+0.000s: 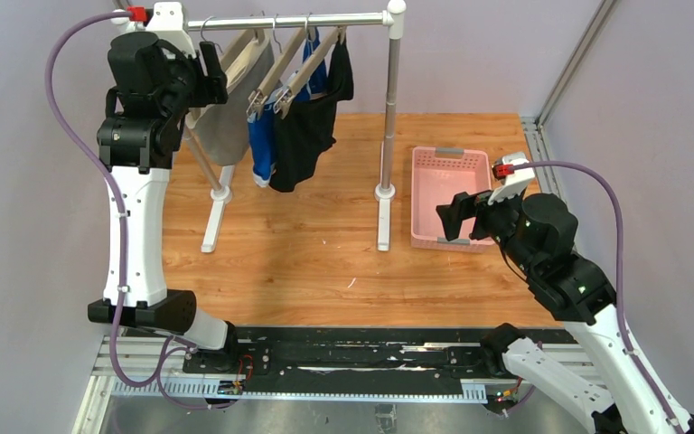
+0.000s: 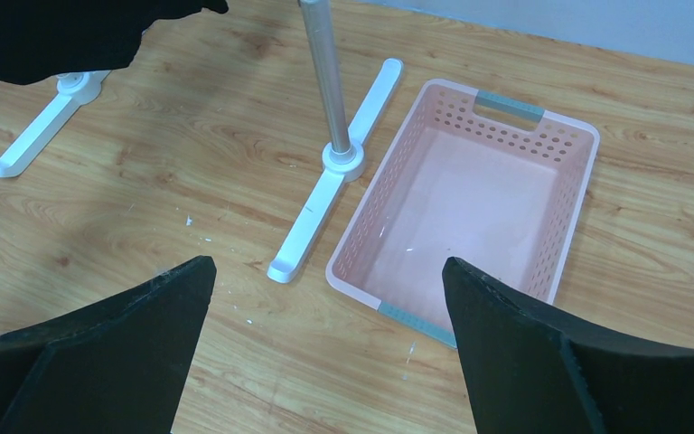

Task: Remove the underwear clipped to the hanger

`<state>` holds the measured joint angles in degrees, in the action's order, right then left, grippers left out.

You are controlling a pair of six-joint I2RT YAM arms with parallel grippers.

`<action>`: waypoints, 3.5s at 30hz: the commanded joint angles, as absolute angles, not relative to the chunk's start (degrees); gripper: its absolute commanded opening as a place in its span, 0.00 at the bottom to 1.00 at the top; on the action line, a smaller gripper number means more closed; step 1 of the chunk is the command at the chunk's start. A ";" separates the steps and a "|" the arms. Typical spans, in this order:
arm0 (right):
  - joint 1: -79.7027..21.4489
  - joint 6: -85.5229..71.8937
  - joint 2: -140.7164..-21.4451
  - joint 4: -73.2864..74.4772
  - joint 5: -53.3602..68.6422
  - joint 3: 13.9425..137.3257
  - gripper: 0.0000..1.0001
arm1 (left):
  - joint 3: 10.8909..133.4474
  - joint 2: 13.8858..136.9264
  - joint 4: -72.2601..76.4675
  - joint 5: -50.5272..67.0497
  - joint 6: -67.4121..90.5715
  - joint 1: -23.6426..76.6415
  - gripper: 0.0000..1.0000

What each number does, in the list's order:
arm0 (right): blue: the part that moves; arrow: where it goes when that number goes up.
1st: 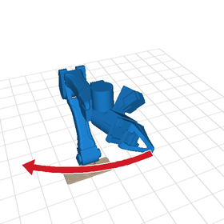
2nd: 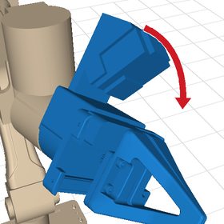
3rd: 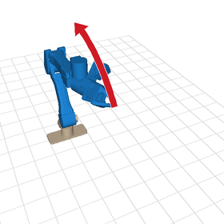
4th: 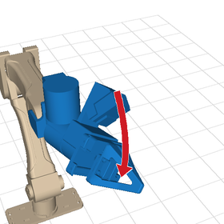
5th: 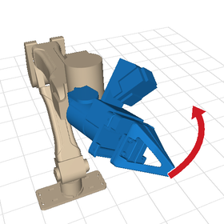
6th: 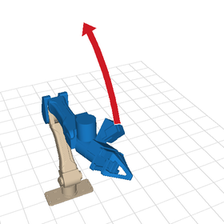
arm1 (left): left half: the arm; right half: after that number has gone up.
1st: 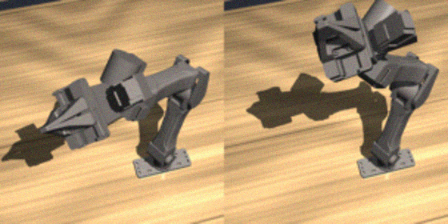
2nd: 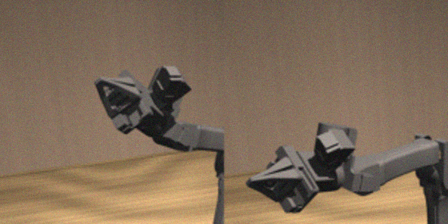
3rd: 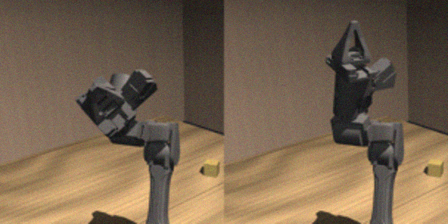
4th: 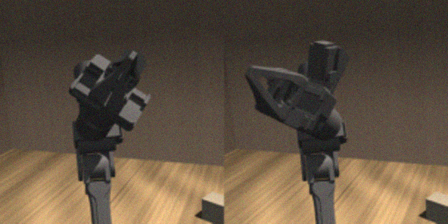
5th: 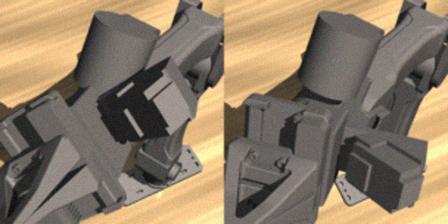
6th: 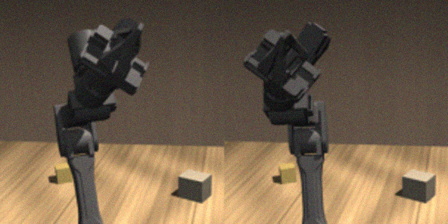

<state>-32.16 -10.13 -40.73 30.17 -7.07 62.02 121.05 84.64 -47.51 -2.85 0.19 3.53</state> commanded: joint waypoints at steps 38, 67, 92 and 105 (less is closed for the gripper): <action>-32.61 -8.71 -37.97 27.82 -4.48 59.60 0.99 | 117.16 86.16 -39.06 -0.23 0.09 2.99 0.00; -32.56 -7.83 -43.96 21.69 -7.11 55.79 1.00 | 86.79 56.31 -44.12 1.89 0.85 3.07 0.00; -22.75 1.44 -54.06 13.80 36.06 59.72 0.99 | 64.75 41.49 -60.14 46.96 -2.22 9.14 0.00; -18.28 -13.94 -60.89 -10.05 69.85 61.78 0.99 | 70.01 48.92 -49.32 65.50 -9.12 10.20 0.00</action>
